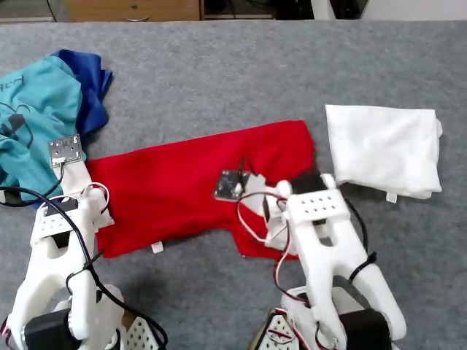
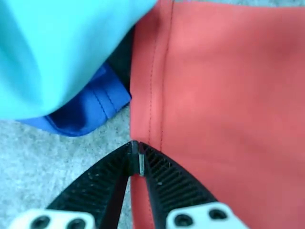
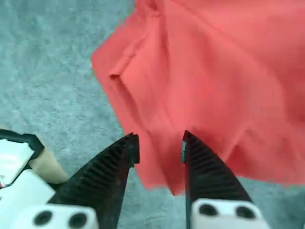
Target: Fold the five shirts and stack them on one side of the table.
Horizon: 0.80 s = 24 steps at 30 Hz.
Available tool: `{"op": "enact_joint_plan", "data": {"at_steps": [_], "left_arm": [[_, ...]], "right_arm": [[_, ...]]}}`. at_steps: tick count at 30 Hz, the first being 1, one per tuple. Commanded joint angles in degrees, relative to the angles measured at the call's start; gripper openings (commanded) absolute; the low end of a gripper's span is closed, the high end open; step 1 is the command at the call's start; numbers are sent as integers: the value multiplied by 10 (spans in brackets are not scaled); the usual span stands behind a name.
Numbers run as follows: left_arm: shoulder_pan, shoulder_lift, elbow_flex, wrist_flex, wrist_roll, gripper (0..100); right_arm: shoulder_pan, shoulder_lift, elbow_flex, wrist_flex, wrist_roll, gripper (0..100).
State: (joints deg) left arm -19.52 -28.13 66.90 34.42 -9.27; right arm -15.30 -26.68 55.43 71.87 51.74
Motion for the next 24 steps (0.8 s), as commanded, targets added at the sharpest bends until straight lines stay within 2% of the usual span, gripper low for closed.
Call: {"op": "enact_joint_plan", "data": {"at_steps": [1, 7, 13, 17, 22, 24], "left_arm": [[-4, 1, -27, -9, -4, 20], [-4, 1, -27, -9, -4, 20], [-6, 1, -27, -9, -4, 20], [-6, 1, -26, -9, -4, 20], [-6, 1, -26, -9, -4, 20], [-6, 1, -26, -9, -4, 20]], "right_arm": [[-32, -14, 9, -33, -16, 162], [-102, -11, 14, -69, -73, 161], [-101, -10, 33, -121, -80, 157], [-101, -10, 59, -149, -80, 91], [-90, -14, 70, -157, -81, 75], [-74, -15, 65, -153, -81, 23]]}}
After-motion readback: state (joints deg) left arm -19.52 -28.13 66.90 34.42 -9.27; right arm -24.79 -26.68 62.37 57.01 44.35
